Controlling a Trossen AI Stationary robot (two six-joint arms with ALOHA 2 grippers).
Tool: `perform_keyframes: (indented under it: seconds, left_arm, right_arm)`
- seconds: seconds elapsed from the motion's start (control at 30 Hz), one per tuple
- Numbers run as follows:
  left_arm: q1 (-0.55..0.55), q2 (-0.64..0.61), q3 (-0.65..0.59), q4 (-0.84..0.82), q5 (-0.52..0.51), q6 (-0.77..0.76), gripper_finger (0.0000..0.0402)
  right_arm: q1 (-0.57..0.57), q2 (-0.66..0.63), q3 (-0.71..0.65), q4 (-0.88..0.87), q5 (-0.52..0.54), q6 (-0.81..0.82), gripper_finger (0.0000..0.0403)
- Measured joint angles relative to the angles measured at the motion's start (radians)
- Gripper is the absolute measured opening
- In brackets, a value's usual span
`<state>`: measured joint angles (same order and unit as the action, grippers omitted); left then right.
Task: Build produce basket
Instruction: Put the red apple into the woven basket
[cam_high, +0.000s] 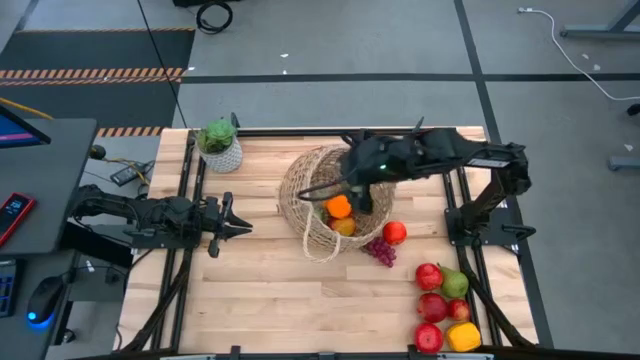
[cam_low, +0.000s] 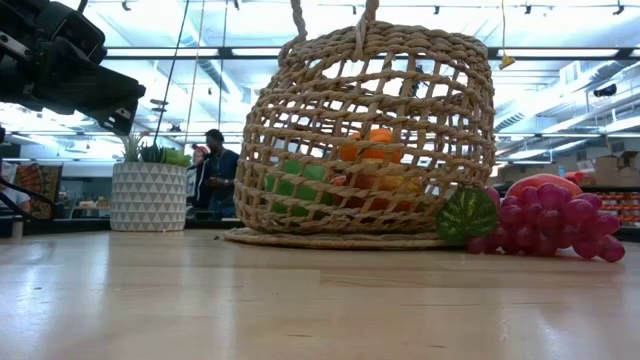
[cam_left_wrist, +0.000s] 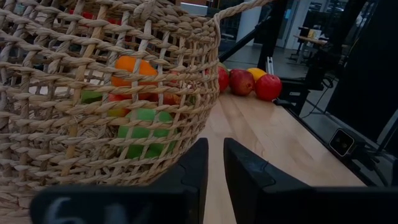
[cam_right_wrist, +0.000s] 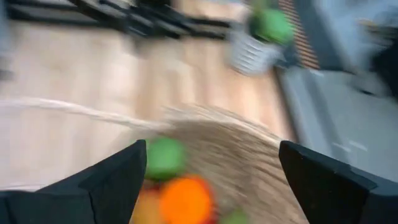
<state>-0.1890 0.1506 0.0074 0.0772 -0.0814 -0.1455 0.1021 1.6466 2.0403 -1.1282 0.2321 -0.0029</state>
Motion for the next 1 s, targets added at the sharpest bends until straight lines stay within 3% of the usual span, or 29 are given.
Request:
perform_keyframes:
  seconds: [0.1,0.2,0.5,1.0]
  left_arm:
    - [0.0,0.0,0.0,0.0,0.0,0.0,0.006]
    - [0.0,0.0,0.0,0.0,0.0,0.0,0.0063]
    - [0.0,0.0,0.0,0.0,0.0,0.0,0.0058]
    - [0.0,0.0,0.0,0.0,0.0,0.0,0.0056]
  right_arm:
    - [0.045,0.0,0.059,-0.025,-0.134,0.022,0.0362]
    - [0.121,0.0,0.09,-0.062,-0.189,0.038,0.0357]
    - [0.374,-0.003,0.096,-0.248,-0.193,0.122,0.0349]
    - [0.613,-0.037,-0.065,-0.242,-0.116,0.296,0.0348]
